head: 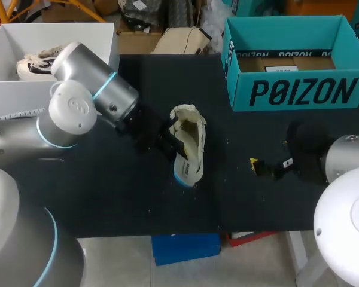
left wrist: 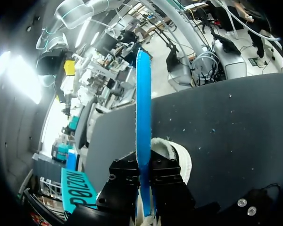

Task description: Take the shoe out of the shoebox, open the shoe tongue, remove and reinsert the insole, then place the shoe into the shoebox

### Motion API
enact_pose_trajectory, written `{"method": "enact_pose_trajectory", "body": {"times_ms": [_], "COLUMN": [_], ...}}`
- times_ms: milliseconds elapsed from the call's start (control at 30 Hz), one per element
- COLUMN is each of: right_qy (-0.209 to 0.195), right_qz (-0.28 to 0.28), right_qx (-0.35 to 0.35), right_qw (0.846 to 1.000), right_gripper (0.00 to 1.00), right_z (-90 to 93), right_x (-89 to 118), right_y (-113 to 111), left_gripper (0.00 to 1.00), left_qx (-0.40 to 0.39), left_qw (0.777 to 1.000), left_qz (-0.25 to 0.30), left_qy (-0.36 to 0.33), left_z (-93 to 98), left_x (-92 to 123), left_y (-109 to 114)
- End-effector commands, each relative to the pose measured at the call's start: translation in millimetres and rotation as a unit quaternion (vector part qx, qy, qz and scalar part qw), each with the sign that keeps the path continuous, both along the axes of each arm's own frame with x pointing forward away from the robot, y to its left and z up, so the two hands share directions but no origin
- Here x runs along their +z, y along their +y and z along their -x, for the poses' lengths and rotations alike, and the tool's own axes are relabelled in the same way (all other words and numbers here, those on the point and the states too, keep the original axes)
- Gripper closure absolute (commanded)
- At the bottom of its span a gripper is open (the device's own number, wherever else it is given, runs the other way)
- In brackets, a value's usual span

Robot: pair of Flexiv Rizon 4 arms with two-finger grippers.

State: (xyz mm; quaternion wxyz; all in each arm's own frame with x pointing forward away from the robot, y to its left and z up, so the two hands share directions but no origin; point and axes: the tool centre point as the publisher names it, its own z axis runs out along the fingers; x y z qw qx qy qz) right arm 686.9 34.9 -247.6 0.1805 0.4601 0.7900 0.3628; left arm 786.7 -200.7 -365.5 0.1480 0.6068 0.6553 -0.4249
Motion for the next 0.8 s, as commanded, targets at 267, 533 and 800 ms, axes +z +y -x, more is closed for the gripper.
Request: {"method": "enact_pose_trajectory", "body": {"times_ms": [267,533,800], "right_qy": [-0.002,-0.002,-0.002], "right_qz": [-0.001,-0.001,-0.001], "right_qx": [-0.001,-0.001,-0.001], "right_qw": [1.0,1.0,1.0], "right_gripper": [0.0,0.0,0.0], "right_z": [1.1,1.1,1.1], "right_x": [-1.5,-1.5,-1.5], "right_y": [0.6,0.6,0.6], "left_gripper": [1.0,1.0,0.22], "left_qx": [0.007,0.023,0.023], "left_qw": [1.0,1.0,0.999], "left_qz": [-0.004,-0.017,-0.023], "left_qy": [0.0,-0.006,-0.01], "left_z": [-29.0,-36.7,-23.8], "left_x": [-7.5,-8.3,7.0], "left_y": [-7.4,-9.7,-5.7]}}
